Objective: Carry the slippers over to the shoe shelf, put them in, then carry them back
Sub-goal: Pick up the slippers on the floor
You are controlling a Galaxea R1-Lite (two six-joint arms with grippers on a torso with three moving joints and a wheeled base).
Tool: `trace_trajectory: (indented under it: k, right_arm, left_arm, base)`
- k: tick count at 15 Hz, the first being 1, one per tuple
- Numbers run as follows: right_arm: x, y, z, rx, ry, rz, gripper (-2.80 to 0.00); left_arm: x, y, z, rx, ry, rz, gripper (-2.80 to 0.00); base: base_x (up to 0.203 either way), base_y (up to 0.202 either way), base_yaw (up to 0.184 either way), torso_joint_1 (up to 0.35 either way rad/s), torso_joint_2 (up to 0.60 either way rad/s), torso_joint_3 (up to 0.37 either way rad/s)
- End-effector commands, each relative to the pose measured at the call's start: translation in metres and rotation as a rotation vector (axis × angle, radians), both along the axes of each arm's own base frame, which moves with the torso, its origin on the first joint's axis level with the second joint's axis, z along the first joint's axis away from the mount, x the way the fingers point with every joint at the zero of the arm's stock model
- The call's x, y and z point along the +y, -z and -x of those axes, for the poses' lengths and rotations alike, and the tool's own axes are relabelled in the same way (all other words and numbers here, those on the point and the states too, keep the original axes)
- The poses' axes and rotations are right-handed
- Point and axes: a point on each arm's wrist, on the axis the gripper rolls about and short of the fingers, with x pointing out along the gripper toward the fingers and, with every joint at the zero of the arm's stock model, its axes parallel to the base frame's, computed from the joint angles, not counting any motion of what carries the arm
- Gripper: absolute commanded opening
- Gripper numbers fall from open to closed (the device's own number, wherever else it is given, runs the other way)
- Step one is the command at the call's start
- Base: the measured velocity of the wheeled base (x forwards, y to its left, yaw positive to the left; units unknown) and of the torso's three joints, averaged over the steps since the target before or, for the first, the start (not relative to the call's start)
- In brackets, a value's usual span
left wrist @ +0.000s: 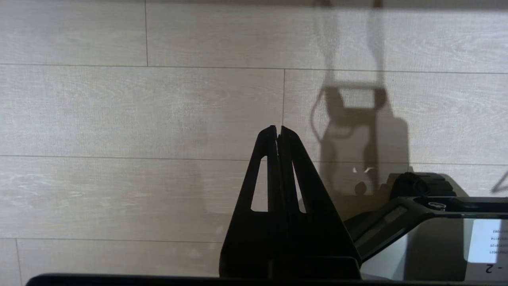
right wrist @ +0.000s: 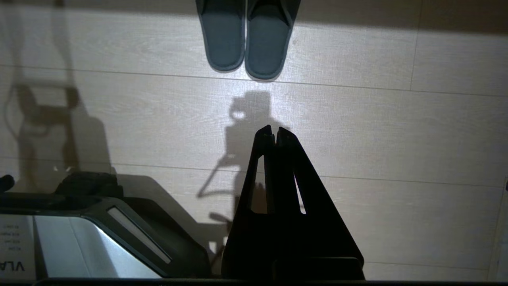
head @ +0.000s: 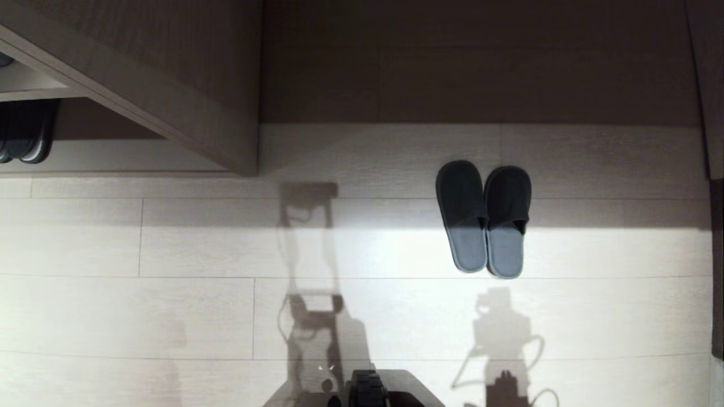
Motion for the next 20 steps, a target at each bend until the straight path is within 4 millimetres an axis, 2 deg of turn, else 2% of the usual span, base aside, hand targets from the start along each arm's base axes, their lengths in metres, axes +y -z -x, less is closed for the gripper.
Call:
trace_trajectory:
  k: [1,12,14,16,18,20]
  right_arm:
    - [0.000,0.000,0.000,0.001,-0.001,0.001,-2.80]
    - [0.000,-0.002,0.000,-0.011,-0.007,0.015,-2.80]
    - [0.001,-0.017,0.004,-0.050,-0.041,0.037,-2.80]
    - [0.002,-0.033,0.000,-0.010,-0.101,0.049,-2.80]
    - [0.003,-0.054,-0.013,0.039,-0.120,0.048,-2.80]
    - [0.003,-0.075,-0.041,0.100,-0.129,0.043,-2.80]
  left_arm:
    - [0.000,0.000,0.000,0.001,0.000,0.001,-2.80]
    - [0.000,0.000,0.000,-0.001,0.000,0.006,-2.80]
    - [0.000,0.000,0.000,-0.001,0.000,0.007,-2.80]
    - [0.000,0.001,0.000,0.001,0.000,0.006,-2.80]
    - [0.000,0.001,0.000,0.001,0.000,0.006,-2.80]
    - [0.000,0.000,0.000,-0.001,0.000,0.005,-2.80]
  base:
    - [0.000,0.000,0.000,0.002,0.00,-0.201]
    - [0.000,0.000,0.000,0.002,0.00,-0.196]
    - [0.000,0.000,0.000,0.001,0.00,-0.144]
    - [0.000,0.000,0.000,0.006,0.00,-0.046]
    - [0.000,0.000,0.000,0.000,0.00,0.000]
    - [0.000,0.000,0.000,0.000,0.00,0.000]
